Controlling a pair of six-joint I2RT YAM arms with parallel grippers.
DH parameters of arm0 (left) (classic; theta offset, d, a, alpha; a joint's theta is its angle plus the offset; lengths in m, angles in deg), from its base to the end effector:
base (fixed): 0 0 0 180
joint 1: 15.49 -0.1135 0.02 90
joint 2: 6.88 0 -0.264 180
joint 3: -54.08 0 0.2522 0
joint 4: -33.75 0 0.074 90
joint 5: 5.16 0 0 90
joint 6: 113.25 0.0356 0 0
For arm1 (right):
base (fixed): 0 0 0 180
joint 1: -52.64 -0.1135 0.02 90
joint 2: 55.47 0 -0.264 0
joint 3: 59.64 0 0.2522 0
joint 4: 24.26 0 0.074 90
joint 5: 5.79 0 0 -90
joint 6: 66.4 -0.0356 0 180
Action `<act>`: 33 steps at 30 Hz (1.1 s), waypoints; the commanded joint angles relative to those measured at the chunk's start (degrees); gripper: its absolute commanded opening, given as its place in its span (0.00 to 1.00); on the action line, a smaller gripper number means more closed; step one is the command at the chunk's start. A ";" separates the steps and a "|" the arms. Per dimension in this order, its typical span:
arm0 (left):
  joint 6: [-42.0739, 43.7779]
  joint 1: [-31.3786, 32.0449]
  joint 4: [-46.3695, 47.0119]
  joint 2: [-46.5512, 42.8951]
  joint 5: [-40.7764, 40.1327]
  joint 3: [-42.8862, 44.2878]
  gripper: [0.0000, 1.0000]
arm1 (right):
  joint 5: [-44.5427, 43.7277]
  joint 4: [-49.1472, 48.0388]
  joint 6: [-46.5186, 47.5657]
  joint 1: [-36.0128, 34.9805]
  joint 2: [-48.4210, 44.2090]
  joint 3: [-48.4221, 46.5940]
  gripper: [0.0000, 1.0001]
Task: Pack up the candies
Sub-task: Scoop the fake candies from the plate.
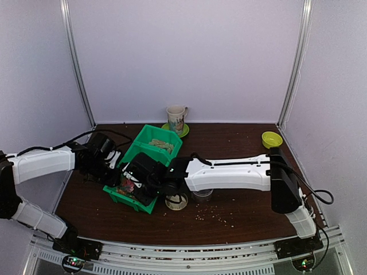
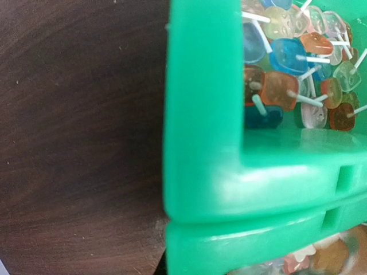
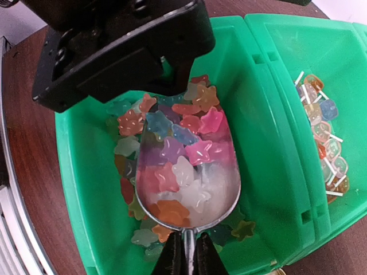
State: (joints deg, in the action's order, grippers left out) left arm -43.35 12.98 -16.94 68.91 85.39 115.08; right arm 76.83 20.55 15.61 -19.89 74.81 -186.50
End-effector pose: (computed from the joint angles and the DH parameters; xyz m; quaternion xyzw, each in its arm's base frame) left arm 0.2148 -0.1169 0.2053 0.0723 0.9745 -0.0916 0.1916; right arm 0.1590 0.4901 0.2183 -0.4784 0.8006 0.1840 0.3103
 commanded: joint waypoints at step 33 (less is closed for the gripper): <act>-1.87 -1.37 13.38 -4.30 12.71 3.21 0.00 | 3.75 -53.83 6.08 2.95 -11.02 44.68 0.00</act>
State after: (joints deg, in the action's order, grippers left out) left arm -43.10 12.59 -16.61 68.30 88.21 114.56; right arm 81.53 -32.83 21.16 -18.36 63.92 -145.48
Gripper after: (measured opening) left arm 0.057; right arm 0.075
